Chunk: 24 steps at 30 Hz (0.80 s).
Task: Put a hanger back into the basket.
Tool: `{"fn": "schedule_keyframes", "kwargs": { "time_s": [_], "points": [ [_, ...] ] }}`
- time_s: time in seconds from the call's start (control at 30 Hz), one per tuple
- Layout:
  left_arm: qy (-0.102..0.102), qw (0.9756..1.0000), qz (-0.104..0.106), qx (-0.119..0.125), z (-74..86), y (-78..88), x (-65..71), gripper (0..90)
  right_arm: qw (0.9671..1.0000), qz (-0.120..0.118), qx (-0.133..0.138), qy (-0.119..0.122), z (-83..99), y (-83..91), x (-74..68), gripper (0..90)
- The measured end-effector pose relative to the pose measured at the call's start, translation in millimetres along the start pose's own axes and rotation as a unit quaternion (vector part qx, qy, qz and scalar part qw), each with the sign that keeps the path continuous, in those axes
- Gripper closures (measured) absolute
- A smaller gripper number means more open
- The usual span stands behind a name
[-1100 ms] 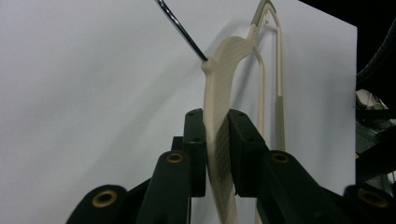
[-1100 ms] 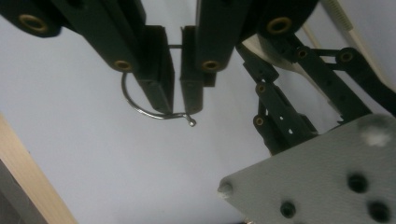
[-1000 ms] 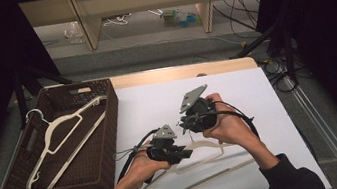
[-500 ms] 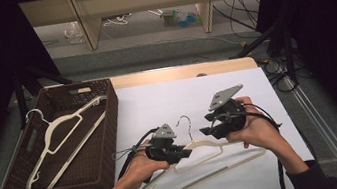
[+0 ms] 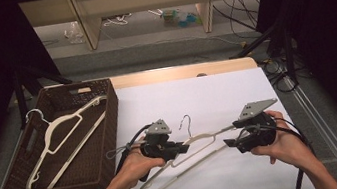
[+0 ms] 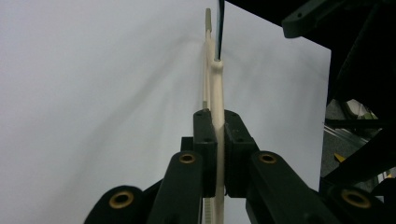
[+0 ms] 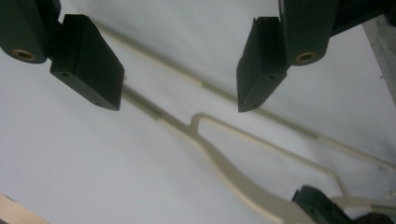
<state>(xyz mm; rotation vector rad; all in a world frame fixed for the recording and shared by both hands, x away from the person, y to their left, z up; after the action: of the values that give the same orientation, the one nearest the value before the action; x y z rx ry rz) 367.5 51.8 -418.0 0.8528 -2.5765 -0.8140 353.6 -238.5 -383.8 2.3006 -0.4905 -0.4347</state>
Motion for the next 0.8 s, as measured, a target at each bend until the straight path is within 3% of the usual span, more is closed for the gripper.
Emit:
{"fn": "schedule_keyframes", "kwargs": {
  "time_s": [0.13, 0.3, 0.43, 0.53, 0.73, 0.77, 0.8],
  "points": [
    [0.013, 0.9998, -0.01, 0.007, -5.3, 7.7, -3.3, 85.8, 1.0, 0.007, 0.006, 0.001, 7.8, 1.3, -2.3, 33.6],
    [0.058, 0.9982, 0.006, 0.014, -12.1, 20.8, -6.6, 85.8, 0.9999, 0.003, 0.005, -0.012, 16.4, 3.5, -10.4, 33.6],
    [0.101, 0.9943, 0.023, 0.026, -15.8, 33.1, -11.7, 85.8, 0.9998, -0.002, 0.001, -0.018, 24.5, 6.2, -15.6, 33.6],
    [0.118, 0.9918, 0.023, 0.042, -19.9, 46.3, -14.6, 85.8, 0.9998, 0.001, 0.01, -0.016, 32.4, 7.9, -19.9, 33.6],
    [0.138, 0.9882, 0.024, 0.061, -29.0, 73.2, -19.5, 85.8, 0.9992, 0.004, 0.016, -0.035, 49.4, 10.4, -21.8, 32.5],
    [0.141, 0.9874, 0.026, 0.066, -30.5, 78.6, -20.4, 85.8, 0.9995, 0.0, 0.009, -0.031, 51.4, 10.8, -20.6, 32.0],
    [0.15, 0.9853, 0.034, 0.074, -32.3, 85.7, -21.6, 85.8, 0.9989, 0.003, 0.017, -0.043, 53.9, 8.8, -21.0, 31.4]
  ]
}}
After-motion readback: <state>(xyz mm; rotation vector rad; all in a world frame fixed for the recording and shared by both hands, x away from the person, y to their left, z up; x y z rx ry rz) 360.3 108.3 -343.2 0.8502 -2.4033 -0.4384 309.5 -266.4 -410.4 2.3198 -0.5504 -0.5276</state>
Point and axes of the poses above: each handheld gripper's, and its own axes: y roughly backward along the jaws, z roughly out of its underside, x roughly to its right, the point moved 1 cm from there along -y, roughly forward along the jaws, and after that the axes turned 15 degrees about -z, right-handed, at the moved point
